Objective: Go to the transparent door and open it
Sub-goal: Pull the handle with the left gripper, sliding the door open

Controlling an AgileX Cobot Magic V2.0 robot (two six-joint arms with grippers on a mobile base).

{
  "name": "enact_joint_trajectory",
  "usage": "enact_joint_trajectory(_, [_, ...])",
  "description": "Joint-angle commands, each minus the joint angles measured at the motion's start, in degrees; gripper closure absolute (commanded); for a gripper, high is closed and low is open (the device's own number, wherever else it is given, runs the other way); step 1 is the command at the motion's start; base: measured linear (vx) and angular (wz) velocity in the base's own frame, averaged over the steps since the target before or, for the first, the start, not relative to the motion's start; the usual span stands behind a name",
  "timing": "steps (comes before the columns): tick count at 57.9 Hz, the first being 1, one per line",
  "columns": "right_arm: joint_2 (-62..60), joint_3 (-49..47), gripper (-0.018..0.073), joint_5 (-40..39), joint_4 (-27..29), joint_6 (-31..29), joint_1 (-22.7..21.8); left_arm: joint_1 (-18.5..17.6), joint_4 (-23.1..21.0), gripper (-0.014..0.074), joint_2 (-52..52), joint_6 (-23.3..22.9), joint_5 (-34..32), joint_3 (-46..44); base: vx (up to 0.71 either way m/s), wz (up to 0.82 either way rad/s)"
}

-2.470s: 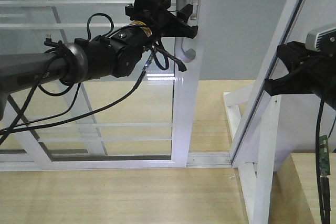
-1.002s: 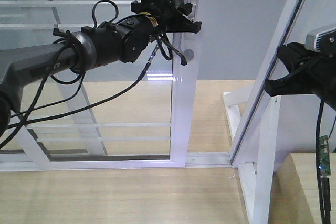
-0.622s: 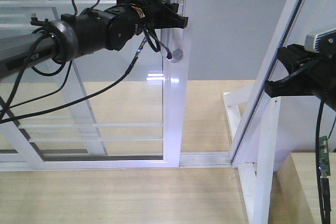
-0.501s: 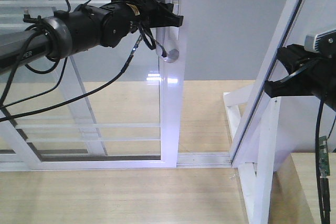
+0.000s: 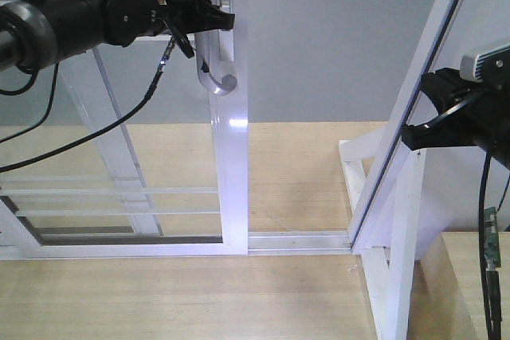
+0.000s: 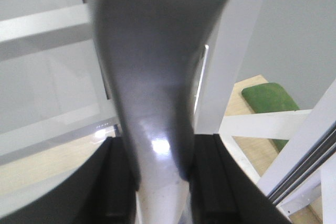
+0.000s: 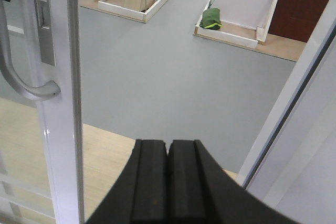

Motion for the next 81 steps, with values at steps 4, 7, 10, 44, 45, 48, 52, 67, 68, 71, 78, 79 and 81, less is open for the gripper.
enact_joint_trajectory(4, [-1.0, -1.7, 0.0565, -4.1, 0.4, -0.5, -0.3, 3.3, 0.3, 0.0596, -6.3, 0.0, -9.4, -2.6, 0.00, 0.00])
enact_joint_trajectory(7, [-1.0, -1.7, 0.0565, -4.0, 0.4, -0.5, -0.3, 4.0, 0.5, 0.0596, -6.8, 0.0, -8.7, -2.6, 0.00, 0.00])
enact_joint_trajectory(10, [-1.0, -1.7, 0.0565, -4.1, 0.4, -0.5, -0.3, 4.7, 1.2, 0.0596, -7.1, 0.0, -7.7, -2.6, 0.00, 0.00])
enact_joint_trajectory(44, [-1.0, -1.7, 0.0565, -5.0, 0.4, -0.5, -0.3, 13.3, 4.8, 0.0596, -11.5, 0.0, -3.2, -2.6, 0.00, 0.00])
enact_joint_trajectory(45, [-1.0, -1.7, 0.0565, -5.0, 0.4, -0.5, -0.3, 13.6, 4.8, 0.0596, -11.6, 0.0, -2.9, -2.6, 0.00, 0.00])
enact_joint_trajectory(48, [-1.0, -1.7, 0.0565, -5.0, 0.4, -0.5, -0.3, 14.3, 4.9, 0.0596, -11.9, 0.0, -2.3, -2.6, 0.00, 0.00])
enact_joint_trajectory(52, [-1.0, -1.7, 0.0565, -5.0, 0.4, -0.5, -0.3, 15.1, 4.9, 0.0596, -12.4, 0.0, -1.4, -2.6, 0.00, 0.00])
enact_joint_trajectory(67, [-1.0, -1.7, 0.0565, -5.0, 0.4, -0.5, -0.3, 16.6, 7.9, 0.0596, -14.5, 0.3, 4.8, -2.3, 0.00, 0.00])
enact_joint_trajectory(68, [-1.0, -1.7, 0.0565, -5.0, 0.4, -0.5, -0.3, 16.6, 8.0, 0.0596, -14.9, 0.5, 4.8, -2.1, 0.00, 0.00])
enact_joint_trajectory(71, [-1.0, -1.7, 0.0565, -5.0, 0.4, -0.5, -0.3, 16.6, 7.8, 0.0596, -16.2, 1.4, 4.6, -0.3, 0.00, 0.00])
enact_joint_trajectory(78, [-1.0, -1.7, 0.0565, -4.9, 0.4, -0.5, -0.3, 16.5, 7.7, 0.0596, -21.1, 2.7, 1.2, 7.1, 0.00, 0.00])
enact_joint_trajectory(79, [-1.0, -1.7, 0.0565, -4.9, 0.4, -0.5, -0.3, 16.5, 7.7, 0.0596, -22.0, 2.9, 0.7, 8.2, 0.00, 0.00])
enact_joint_trajectory(81, [-1.0, -1.7, 0.0565, -4.9, 0.4, -0.5, -0.3, 16.5, 7.7, 0.0596, -23.8, 3.1, -0.8, 11.5, 0.00, 0.00])
